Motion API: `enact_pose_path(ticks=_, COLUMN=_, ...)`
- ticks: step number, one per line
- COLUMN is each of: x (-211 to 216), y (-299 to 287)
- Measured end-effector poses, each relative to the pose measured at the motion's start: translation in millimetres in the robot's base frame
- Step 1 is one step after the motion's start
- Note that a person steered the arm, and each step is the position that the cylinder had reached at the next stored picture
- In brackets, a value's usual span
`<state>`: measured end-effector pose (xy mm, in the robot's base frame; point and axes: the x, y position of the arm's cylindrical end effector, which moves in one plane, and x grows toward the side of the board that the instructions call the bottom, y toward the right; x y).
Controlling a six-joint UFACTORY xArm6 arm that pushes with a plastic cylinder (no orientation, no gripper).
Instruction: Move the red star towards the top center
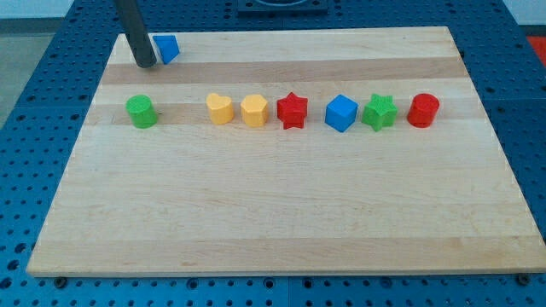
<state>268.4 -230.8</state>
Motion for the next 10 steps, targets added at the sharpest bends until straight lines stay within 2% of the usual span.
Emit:
enact_pose_path(ticks=1, x=13, y=4)
enact_pose_path(ticks=4, x=89, y=56)
enact_pose_path(ticks=6, x=160, y=70)
enact_pose_path(ticks=7, x=183, y=108)
enact_pose_path(ticks=10, x=180, y=242)
